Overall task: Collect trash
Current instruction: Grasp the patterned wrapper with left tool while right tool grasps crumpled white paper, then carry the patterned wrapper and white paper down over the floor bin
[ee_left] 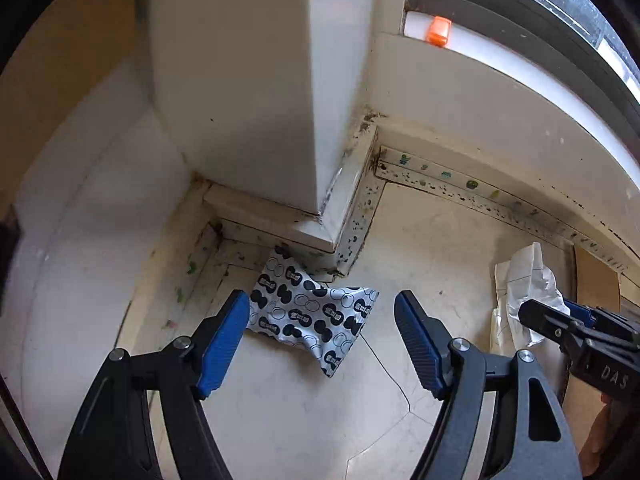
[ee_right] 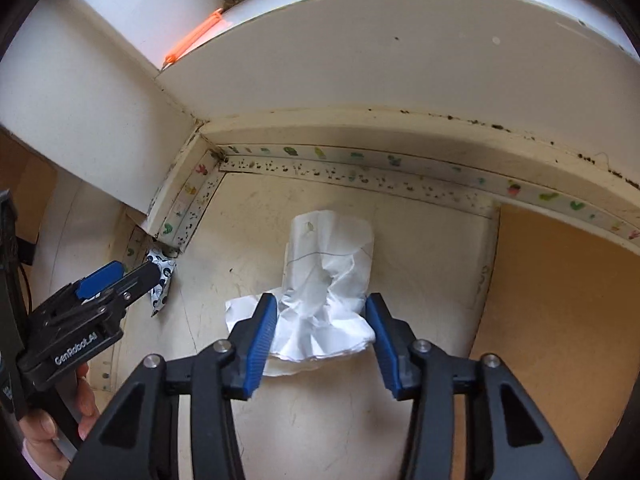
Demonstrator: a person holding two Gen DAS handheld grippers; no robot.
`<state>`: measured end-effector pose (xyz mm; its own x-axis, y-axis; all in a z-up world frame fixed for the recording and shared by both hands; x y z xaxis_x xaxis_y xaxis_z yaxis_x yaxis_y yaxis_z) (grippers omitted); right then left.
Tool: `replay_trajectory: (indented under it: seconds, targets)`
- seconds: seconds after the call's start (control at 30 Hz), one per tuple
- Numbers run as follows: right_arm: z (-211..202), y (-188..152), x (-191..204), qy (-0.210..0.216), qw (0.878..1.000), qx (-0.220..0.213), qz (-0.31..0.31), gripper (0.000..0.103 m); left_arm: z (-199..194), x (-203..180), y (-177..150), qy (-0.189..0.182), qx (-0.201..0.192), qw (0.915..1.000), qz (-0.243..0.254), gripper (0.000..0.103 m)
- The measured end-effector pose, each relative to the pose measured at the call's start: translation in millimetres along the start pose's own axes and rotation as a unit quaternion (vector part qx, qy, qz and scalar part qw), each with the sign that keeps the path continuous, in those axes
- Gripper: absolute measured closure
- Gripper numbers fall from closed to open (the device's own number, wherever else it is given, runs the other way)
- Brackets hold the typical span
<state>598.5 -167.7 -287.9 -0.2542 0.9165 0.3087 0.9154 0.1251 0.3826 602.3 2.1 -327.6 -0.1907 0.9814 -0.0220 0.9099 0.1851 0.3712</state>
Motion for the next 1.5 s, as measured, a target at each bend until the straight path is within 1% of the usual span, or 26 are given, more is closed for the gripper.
replay_trajectory:
  seconds: [0.03, 0.1, 0.23, 0.33, 0.4, 0.43, 0.47, 0.5, 0.53, 0.57, 0.6, 0.63, 0.73, 0.8, 0.83, 0.97, 1.17, 1.27, 1.33, 1.4, 1.5]
  targets:
    - [0.0, 0.3, 0.9, -0.001, 1.0, -0.002, -0.007, 0.061, 2.8, -0.1, 0.8, 0.004, -0.002, 1.0, 0.001, 0.03]
    - [1.4, 1.0, 1.8, -0.004, 1.0, -0.005, -0.015, 0.063, 7.9, 0.7, 3.2, 0.017, -0.005, 0.9998, 0.008, 0.03]
    - [-1.5, 1.2, -2.4, 0.002, 1.0, -0.007, -0.011, 0.065, 25.3, 1.3, 0.0, 0.033, 0.005, 0.9992, 0.022, 0.03]
    - [-4.5, 0.1, -4.5, 0.007, 1.0, -0.008, -0.008, 0.067, 38.2, 2.1, -2.5, 0.037, 0.014, 0.9989, 0.027, 0.03]
    - [-5.8, -2.4, -4.5, 0.01, 1.0, -0.006, -0.01, 0.068, 42.0, 0.7, -2.2, 0.028, 0.013, 0.9992, 0.023, 0.032]
    - [-6.6, -4.2, -3.8, 0.01, 1.0, -0.006, -0.012, 0.069, 43.3, 0.6, -2.3, 0.02, 0.014, 0.9995, 0.02, 0.039]
    - [-5.7, -4.7, -3.1, 0.01, 1.0, -0.006, -0.014, 0.07, 45.8, 6.1, -2.4, 0.017, 0.015, 0.9996, 0.015, 0.04]
    - [-6.7, -5.9, -3.0, 0.01, 1.0, -0.006, -0.015, 0.077, 47.7, 6.7, -2.8, 0.015, 0.014, 0.9997, 0.014, 0.042]
    - [-4.8, -7.1, -2.2, 0.013, 1.0, -0.002, -0.014, 0.077, 47.6, 5.4, -4.0, 0.011, 0.014, 0.9997, 0.015, 0.051]
    - [-4.6, -9.3, -2.0, 0.015, 1.0, 0.001, -0.013, 0.077, 46.8, 3.9, -7.0, 0.0, 0.014, 0.9998, 0.016, 0.061]
    - [-5.0, -11.0, -1.8, 0.015, 1.0, 0.0, -0.013, 0.077, 47.5, 1.3, -8.1, -0.001, 0.013, 0.9998, 0.016, 0.066]
    - [-5.6, -12.8, -1.5, 0.016, 1.0, 0.0, -0.014, 0.077, 47.0, -2.4, -11.7, -0.006, 0.015, 0.9997, 0.018, 0.079]
    - [-8.0, -18.6, 1.4, 0.021, 1.0, -0.001, -0.015, 0.078, 45.0, -10.2, -20.5, 0.004, 0.01, 0.9995, 0.031, 0.081]
    - [-8.9, -19.9, 7.3, 0.019, 1.0, -0.005, -0.022, 0.078, 41.0, -13.9, -27.5, 0.0, 0.008, 0.9995, 0.032, 0.082]
    - [-13.0, -21.6, 9.7, 0.015, 1.0, -0.01, -0.026, 0.078, 37.4, -15.3, -31.7, -0.003, 0.009, 0.9995, 0.029, 0.085]
    - [-33.2, -28.2, 20.8, 0.014, 0.999, -0.024, -0.034, 0.078, 12.9, -20.8, -48.5, -0.019, 0.001, 0.9995, 0.027, 0.086]
    - [-84.2, -52.0, 42.0, 0.012, 0.998, -0.05, -0.045, 0.078, -50.8, -17.7, -73.4, -0.036, -0.021, 0.9982, 0.043, 0.086]
    - [-112.1, -71.7, 54.0, 0.006, 0.997, -0.062, -0.05, 0.078, -87.4, -18.9, -93.3, -0.051, -0.031, 0.9966, 0.057, 0.086]
    - [-130.2, -86.9, 62.0, 0.001, 0.996, -0.069, -0.05, 0.078, -110.6, -15.8, -100.7, -0.058, -0.037, 0.9954, 0.066, 0.086]
    - [-146.5, -101.4, 69.8, -0.003, 0.996, -0.076, -0.048, 0.078, -130.3, -22.1, -111.3, -0.064, -0.047, 0.9938, 0.078, 0.086]
    - [-176.1, -126.4, 80.8, -0.012, 0.995, -0.089, -0.047, 0.078, -167.3, -19.7, -137.1, -0.081, -0.052, 0.9919, 0.083, 0.086]
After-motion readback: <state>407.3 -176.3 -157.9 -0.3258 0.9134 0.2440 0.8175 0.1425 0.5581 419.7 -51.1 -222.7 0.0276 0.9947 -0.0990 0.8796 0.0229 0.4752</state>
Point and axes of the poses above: each gripper's, at about its wrist camera, not at the fingertips, and z roughly the way its jaws point, x to its left, y to its top, the point moved 10 cm from there along z, roughly the way its jaws point, and after that the axes turned 8 degrees about -z, right-handed, at the moved point
